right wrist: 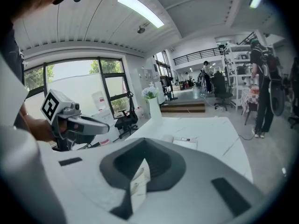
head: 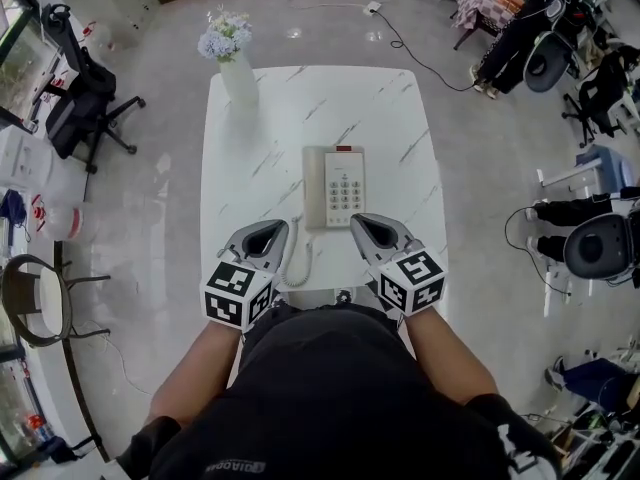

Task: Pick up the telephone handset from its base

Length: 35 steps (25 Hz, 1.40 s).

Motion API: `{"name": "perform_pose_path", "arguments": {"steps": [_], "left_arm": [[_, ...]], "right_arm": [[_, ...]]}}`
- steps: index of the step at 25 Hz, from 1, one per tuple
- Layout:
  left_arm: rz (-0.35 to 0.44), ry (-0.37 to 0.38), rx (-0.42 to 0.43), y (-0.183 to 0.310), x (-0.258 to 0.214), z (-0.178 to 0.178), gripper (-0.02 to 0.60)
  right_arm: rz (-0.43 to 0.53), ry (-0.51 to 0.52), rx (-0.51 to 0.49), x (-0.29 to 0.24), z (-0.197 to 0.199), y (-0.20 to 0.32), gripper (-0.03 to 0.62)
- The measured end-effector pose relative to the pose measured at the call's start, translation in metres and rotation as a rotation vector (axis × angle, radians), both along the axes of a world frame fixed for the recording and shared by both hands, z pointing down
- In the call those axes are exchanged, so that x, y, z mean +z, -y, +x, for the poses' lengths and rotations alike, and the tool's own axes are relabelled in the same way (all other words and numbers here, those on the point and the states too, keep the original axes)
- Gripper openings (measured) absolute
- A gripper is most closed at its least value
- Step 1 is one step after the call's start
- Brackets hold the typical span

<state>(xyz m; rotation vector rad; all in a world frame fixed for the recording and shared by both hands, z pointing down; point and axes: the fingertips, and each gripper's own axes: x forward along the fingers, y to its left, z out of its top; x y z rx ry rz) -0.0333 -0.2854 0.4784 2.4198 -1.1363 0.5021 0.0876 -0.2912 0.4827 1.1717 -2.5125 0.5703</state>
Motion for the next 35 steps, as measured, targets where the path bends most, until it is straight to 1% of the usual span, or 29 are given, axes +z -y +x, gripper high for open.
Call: {"name": "perform_pose_path", "arguments": {"steps": [5, 9, 13, 15, 19, 21, 25, 28, 35], "left_arm": [[0.000, 0.004, -0.013, 0.003, -0.001, -0.001, 0.002], [-0.003, 0.008, -0.013, 0.005, 0.001, -0.002, 0.002], [-0.004, 0.009, -0.004, 0.004, 0.001, -0.002, 0.002], [-0.007, 0.006, 0.001, 0.004, 0.002, -0.002, 0.002], [-0.003, 0.005, 0.012, 0.005, 0.000, -0.001, 0.002], [-0.001, 0.005, 0.017, 0.004, -0.001, -0.002, 0.002], [-0.001, 0.007, 0.025, 0.006, -0.001, -0.003, 0.002], [0.000, 0.006, 0.030, 0.008, 0.000, -0.004, 0.002], [-0.001, 0.001, 0.037, 0.009, -0.001, -0.006, 0.002]], "right_arm": [[0.017, -0.017, -0.006, 0.001, -0.001, 0.006, 0.003], [0.035, -0.039, -0.002, 0.001, -0.002, 0.010, 0.029], [0.059, -0.060, 0.016, -0.001, -0.002, 0.010, 0.098], [0.060, -0.061, 0.018, 0.000, -0.003, 0.009, 0.109], [0.058, -0.061, 0.022, 0.000, -0.004, 0.009, 0.161], [0.048, -0.057, 0.026, 0.000, -0.005, 0.009, 0.161], [0.032, -0.026, 0.069, 0.000, 0.000, 0.011, 0.161], [0.024, -0.022, 0.093, 0.001, 0.005, 0.015, 0.161], [0.019, -0.026, 0.097, 0.001, 0.001, 0.016, 0.161]]}}
